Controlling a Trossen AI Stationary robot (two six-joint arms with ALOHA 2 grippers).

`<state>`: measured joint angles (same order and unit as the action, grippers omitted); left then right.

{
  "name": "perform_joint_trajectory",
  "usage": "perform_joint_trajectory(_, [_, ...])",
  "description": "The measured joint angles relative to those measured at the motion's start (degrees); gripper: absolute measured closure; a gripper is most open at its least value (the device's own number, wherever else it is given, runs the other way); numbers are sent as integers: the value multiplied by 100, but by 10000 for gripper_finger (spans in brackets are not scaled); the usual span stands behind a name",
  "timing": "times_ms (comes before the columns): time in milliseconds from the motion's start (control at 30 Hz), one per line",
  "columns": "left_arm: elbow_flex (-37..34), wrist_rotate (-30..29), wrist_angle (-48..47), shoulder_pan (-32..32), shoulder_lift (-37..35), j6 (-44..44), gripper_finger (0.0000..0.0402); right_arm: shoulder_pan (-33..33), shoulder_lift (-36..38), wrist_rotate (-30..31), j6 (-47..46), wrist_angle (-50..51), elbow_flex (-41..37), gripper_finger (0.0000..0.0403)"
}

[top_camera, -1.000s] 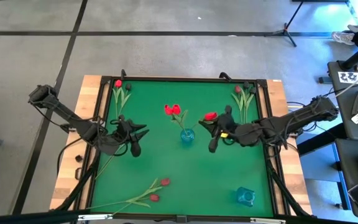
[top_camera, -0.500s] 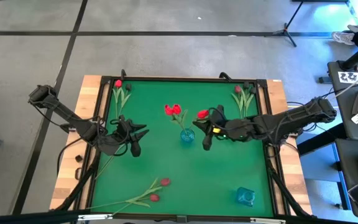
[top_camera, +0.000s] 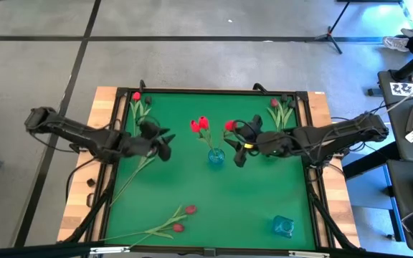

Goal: Sort flowers into vase by color
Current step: Put the red flower in the top blue vase

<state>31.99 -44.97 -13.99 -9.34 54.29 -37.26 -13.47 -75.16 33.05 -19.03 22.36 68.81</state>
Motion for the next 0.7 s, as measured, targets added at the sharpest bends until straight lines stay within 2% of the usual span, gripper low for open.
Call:
perform_joint_trajectory(133, [0,236,-1219,955,-284,-614,225,-2,4,-333,-194,982,497,142])
perform_joint_trajectory(267, [0,292,-1978,1856,-386,-915,224,-182,9,-302,-359,1321,702,121])
perform_joint_trajectory(433, [0,689,-2088,2909,-114,-900,226,-477,11,-32,-237,1337,840,119])
perform_joint_trajectory(700, [-52,610,-2087,4572,816,-897,227,-1078,11,438,-166,1403,958,118])
